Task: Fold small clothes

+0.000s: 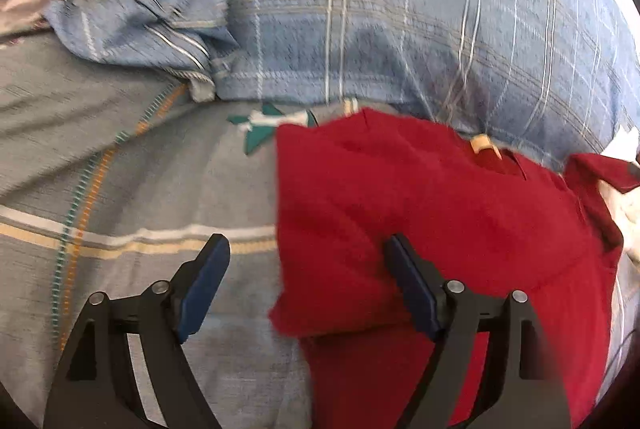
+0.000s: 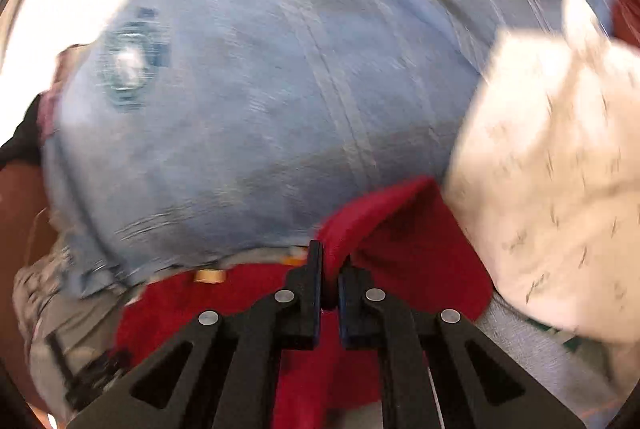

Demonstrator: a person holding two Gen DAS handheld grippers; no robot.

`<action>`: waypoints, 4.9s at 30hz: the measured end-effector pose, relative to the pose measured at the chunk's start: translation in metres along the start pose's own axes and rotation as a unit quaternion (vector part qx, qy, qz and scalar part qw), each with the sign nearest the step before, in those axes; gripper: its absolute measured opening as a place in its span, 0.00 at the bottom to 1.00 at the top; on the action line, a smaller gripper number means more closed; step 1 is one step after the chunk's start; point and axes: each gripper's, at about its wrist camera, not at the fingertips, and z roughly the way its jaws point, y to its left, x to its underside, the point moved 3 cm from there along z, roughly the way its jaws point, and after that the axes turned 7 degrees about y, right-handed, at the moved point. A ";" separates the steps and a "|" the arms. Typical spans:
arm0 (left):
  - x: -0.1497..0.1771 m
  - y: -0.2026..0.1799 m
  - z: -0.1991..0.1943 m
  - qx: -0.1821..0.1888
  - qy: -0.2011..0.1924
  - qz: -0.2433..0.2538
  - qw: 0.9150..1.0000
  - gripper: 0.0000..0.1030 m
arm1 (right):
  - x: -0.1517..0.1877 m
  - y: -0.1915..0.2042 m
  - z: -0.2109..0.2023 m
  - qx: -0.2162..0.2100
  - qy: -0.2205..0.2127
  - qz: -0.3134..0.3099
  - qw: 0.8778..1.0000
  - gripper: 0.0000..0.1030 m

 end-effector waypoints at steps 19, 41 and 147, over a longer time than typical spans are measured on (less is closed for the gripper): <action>-0.020 0.053 -0.048 0.000 -0.065 -0.049 0.997 0.79 | 0.048 0.282 0.090 -0.222 0.231 -0.258 0.912 0.05; -0.017 0.038 -0.038 0.057 -0.051 -0.030 0.997 0.79 | 0.090 0.104 0.025 0.015 0.140 -0.209 0.968 0.67; -0.033 -0.028 -0.008 0.038 -0.003 0.049 0.998 0.05 | 0.137 0.037 0.000 0.084 0.088 -0.082 0.989 0.52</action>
